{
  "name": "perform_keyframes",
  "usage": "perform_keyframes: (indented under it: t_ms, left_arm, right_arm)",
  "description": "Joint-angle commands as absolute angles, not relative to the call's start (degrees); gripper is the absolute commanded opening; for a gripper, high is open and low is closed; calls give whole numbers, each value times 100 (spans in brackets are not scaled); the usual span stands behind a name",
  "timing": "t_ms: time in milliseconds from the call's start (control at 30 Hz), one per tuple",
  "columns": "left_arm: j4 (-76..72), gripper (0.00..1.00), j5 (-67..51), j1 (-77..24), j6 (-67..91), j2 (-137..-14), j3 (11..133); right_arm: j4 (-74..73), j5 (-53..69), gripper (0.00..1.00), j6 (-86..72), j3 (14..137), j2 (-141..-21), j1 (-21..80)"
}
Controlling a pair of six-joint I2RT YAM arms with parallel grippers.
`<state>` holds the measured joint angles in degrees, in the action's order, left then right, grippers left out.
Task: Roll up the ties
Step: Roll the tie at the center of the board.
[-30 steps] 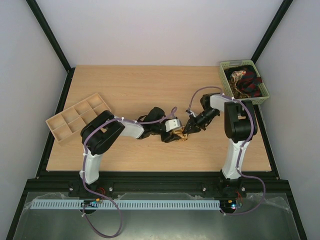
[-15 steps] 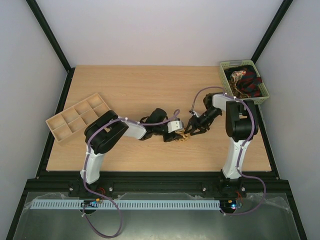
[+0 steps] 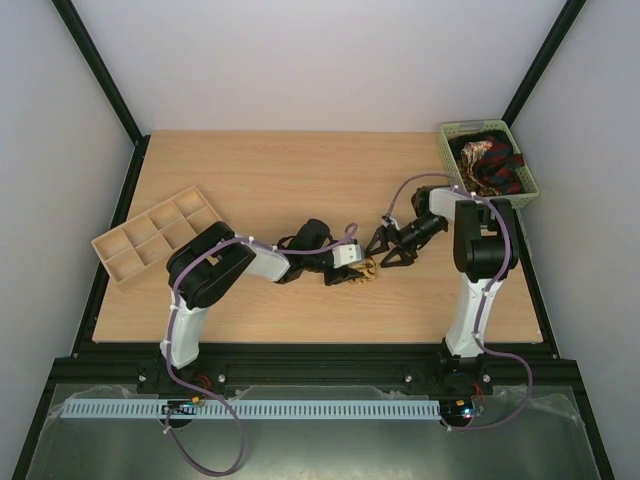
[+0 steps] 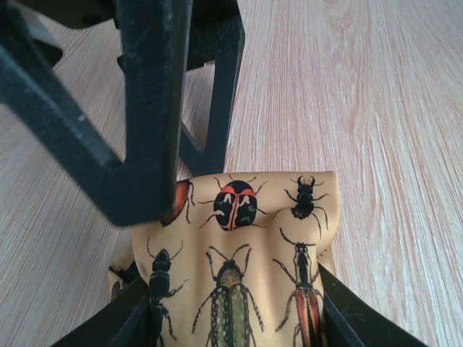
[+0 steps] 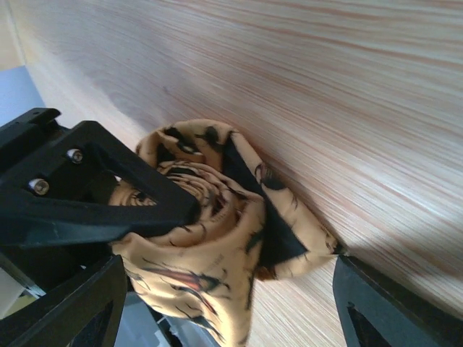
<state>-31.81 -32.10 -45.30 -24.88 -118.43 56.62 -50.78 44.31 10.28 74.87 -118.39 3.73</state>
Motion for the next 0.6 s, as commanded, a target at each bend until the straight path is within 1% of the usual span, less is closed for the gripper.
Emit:
perform_keyframes:
  t_ms: [0, 100, 233, 400, 433, 467, 567]
  left_arm:
    - [-2164, 30, -3006, -4469, -2645, -12203, 5333]
    - [-2153, 30, -3014, -4456, -2645, -12188, 5328]
    - [-2153, 30, -3015, -4447, -2624, -12184, 5326]
    - [-2179, 30, -3019, -4447, -2593, -12179, 5335]
    - [-2180, 30, -3021, -4447, -2593, -12175, 5343]
    - [-2175, 30, -3025, -4447, -2599, -12182, 5338]
    - [-2156, 31, -3015, -4447, -2608, -12185, 5356]
  right_arm:
    - [-4678, 4527, 78, 968, 7253, -12307, 573]
    - [-4976, 4964, 72, 1343, 7287, -12329, 578]
    - [-5102, 5157, 68, 1678, 7217, -12067, 542]
    - [-5295, 5564, 57, 1973, 7135, -11954, 501]
    - [-5319, 5651, 56, 2009, 7108, -11953, 499]
    - [-5340, 5706, 58, 2051, 7084, -11953, 501]
    - [-5380, 5847, 70, 2205, 7008, -11959, 501]
